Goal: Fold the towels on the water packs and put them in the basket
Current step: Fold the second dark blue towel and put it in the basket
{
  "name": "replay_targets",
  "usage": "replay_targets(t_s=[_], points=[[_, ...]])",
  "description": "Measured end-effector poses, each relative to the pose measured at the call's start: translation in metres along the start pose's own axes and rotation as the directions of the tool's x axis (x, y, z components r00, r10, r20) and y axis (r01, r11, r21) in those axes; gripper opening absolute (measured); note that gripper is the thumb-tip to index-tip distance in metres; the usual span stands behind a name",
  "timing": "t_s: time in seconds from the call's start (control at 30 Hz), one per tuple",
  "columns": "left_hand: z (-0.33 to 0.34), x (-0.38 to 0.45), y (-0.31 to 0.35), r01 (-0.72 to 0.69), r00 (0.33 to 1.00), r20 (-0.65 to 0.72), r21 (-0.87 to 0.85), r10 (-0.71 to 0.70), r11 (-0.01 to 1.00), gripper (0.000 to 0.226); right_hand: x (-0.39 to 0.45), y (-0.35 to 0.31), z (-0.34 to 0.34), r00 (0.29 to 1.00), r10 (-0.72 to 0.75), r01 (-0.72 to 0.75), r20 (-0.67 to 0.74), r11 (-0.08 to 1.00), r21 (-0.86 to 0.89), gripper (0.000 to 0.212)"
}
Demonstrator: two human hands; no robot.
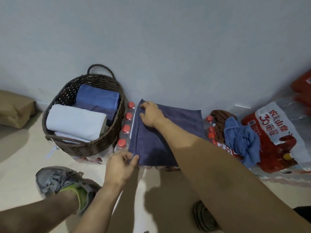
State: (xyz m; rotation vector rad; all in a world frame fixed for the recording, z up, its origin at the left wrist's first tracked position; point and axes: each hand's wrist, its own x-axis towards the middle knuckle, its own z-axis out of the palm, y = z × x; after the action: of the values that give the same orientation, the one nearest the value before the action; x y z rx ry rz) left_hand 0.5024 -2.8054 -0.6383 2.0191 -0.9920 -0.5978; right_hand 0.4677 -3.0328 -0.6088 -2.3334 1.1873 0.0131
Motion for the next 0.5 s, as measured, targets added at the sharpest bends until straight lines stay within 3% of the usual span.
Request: replay_targets(t_s=[0.07,0.2,0.33,0.5], points=[[-0.001,-0.005,-0.001,-0.021,0.999,0.045,-0.107,0.026,0.994,0.027,0.01,0.005,0.006,1.0,-0.005,0.006,0.029,0.999,-0.046,0.06],[-0.002,-0.007,-0.019,0.162,0.986,0.092,-0.272,-0.142,0.949,0.031,0.029,0.015,0.007,0.995,-0.006,0.023,0.102,0.986,-0.163,0.075],[-0.001,0.002,-0.034,0.381,0.912,0.084,-0.534,-0.401,0.755,0.007,0.044,0.016,0.003,0.987,0.008,0.025,0.158,0.978,-0.205,0.079],[0.005,0.004,-0.036,0.404,0.881,0.0,-0.521,-0.474,0.752,0.008,0.049,0.016,0.001,0.98,0.004,0.033,0.197,0.982,-0.184,0.071]])
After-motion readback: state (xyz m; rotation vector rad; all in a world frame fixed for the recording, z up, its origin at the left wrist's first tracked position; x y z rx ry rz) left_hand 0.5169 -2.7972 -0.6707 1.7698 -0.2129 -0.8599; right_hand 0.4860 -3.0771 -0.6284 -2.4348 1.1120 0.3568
